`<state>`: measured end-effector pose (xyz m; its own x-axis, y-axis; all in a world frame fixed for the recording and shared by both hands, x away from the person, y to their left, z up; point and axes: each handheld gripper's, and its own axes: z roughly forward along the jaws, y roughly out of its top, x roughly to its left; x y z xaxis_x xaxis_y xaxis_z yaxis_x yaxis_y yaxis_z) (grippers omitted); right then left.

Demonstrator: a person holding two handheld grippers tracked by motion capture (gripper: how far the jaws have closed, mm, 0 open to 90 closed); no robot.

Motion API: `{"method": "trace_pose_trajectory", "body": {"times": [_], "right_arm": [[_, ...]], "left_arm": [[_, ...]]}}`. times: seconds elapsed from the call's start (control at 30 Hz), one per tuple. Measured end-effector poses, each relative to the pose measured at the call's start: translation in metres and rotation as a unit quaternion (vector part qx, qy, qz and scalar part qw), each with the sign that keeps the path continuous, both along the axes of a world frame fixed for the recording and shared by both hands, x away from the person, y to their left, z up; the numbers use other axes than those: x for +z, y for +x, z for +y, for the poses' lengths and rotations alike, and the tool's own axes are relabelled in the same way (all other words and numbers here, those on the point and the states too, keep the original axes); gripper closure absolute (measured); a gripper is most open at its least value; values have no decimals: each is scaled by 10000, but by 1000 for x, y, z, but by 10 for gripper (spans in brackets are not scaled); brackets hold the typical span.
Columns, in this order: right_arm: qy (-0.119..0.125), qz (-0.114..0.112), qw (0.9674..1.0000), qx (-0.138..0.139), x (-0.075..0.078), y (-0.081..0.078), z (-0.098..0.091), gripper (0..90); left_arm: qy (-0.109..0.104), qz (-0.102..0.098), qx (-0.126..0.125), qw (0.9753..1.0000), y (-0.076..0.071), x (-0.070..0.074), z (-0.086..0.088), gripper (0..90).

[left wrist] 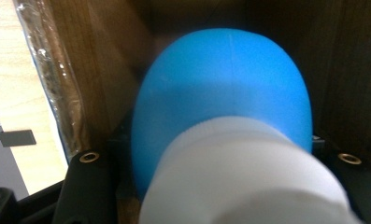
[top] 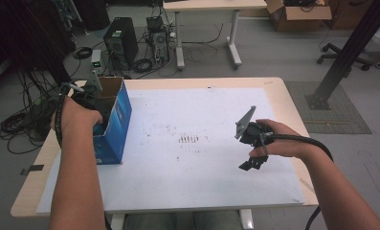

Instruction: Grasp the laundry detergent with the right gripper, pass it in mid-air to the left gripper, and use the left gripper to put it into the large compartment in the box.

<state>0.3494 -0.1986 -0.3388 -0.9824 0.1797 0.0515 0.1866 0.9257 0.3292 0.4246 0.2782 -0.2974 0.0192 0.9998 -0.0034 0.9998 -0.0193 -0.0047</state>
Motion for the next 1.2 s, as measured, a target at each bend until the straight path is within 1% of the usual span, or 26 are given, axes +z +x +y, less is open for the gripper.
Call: {"method": "trace_pose_trajectory", "body": {"times": [0.23,0.4,0.43,0.5,0.6,0.67,0.9,1.07,1.13,1.2], "right_arm": [[11,-11,10000,1,1,0,-1,33],[20,-15,10000,-15,1,-1,-3,34],[21,-16,10000,-16,1,-1,-3,34],[23,-32,10000,-17,1,-2,-4,33],[33,-32,10000,-18,0,-2,-4,33],[38,-22,10000,-15,-1,-2,-4,34],[47,-32,10000,-25,0,-2,-4,33],[54,-29,10000,-31,-1,-3,-5,34],[56,-36,10000,-33,0,-3,-5,34],[53,-41,10000,-30,0,-3,-6,34]], "left_arm": [[65,-10,-90,9999,0,0,-3,383],[78,-31,-78,9999,-2,0,-2,378],[89,-56,-77,9999,-2,-1,-2,374],[29,-103,-80,9999,-2,-1,-1,346],[37,-155,-79,9998,-2,-1,-3,323],[47,-157,-85,9998,-2,0,-4,314],[69,-220,-74,9997,-3,7,-4,309],[84,-243,-88,9996,-4,14,-6,287],[125,-263,-85,9995,-4,18,-7,282],[171,-250,-70,9995,-5,21,-7,255]]}}
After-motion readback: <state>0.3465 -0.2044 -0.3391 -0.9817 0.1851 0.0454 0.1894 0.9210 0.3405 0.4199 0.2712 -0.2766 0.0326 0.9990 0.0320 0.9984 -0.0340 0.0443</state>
